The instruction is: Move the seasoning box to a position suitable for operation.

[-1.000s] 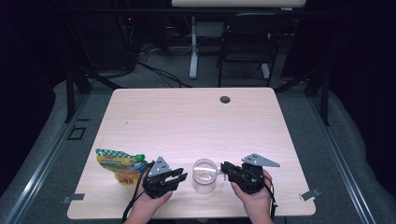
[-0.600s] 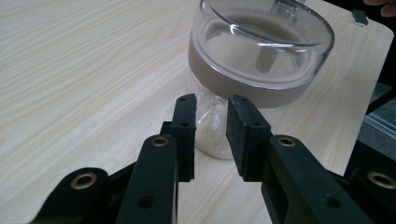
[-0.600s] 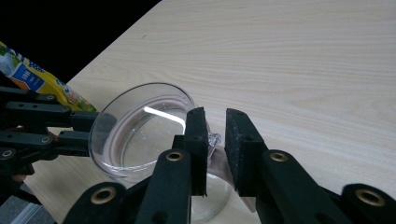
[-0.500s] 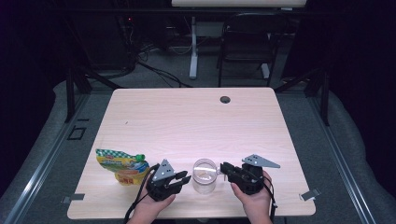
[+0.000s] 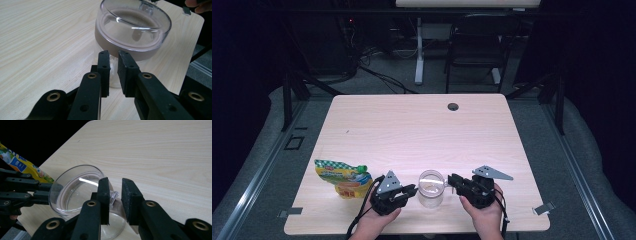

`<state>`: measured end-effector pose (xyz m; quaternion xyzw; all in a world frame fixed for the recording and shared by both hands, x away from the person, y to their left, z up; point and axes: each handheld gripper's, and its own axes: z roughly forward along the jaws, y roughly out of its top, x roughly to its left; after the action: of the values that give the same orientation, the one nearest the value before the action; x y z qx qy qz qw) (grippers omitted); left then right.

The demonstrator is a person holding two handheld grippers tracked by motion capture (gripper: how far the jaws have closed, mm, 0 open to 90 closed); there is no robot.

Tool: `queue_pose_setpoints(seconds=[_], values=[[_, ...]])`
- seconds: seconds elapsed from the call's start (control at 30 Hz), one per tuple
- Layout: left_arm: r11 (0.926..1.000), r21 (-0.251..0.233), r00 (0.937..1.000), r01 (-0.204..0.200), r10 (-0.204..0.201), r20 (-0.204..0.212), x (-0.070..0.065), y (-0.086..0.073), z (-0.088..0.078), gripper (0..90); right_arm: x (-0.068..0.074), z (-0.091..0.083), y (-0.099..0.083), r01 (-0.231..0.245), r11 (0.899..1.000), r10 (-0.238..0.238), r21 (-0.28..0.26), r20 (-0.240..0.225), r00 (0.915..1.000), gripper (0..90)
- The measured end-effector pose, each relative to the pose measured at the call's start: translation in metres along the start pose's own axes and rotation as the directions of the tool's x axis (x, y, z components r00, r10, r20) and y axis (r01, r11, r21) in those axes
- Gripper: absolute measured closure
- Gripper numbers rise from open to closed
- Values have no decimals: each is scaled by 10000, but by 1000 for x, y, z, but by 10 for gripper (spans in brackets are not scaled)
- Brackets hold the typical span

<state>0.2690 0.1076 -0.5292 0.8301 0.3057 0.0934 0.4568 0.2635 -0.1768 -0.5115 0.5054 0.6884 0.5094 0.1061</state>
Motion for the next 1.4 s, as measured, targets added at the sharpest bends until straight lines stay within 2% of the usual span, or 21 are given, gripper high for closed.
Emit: queue_pose_setpoints(seconds=[0.37, 0.7, 1.0, 1.1, 1.2, 1.4], values=[[9996, -264, 10000, 30, -29, 25, 0, 4, -4, 804, 0, 0, -1, -8, 10000, 8, -60, -13, 10000, 759], [9984, -546, 9994, 172, -156, 302, 1, 8, -8, 806, -3, -1, -3, -41, 10000, 40, -49, -79, 10000, 732], [9982, -555, 9993, -221, 236, 273, -4, 13, -6, 807, -3, -4, -4, 44, 10000, -44, -76, 86, 10000, 726], [9983, -540, 9994, -219, 233, 250, -5, 15, -6, 827, -3, -5, -5, 112, 9999, -112, -80, 59, 9999, 704], [9982, -548, 9992, -234, 251, 312, -6, 17, -4, 848, -3, -7, -7, 303, 9995, -303, -47, 2, 9995, 677], [9973, -671, 9985, -286, 316, 441, -7, 22, -3, 853, 1, -14, -11, 1094, 9939, -1093, -163, 88, 9940, 566]])
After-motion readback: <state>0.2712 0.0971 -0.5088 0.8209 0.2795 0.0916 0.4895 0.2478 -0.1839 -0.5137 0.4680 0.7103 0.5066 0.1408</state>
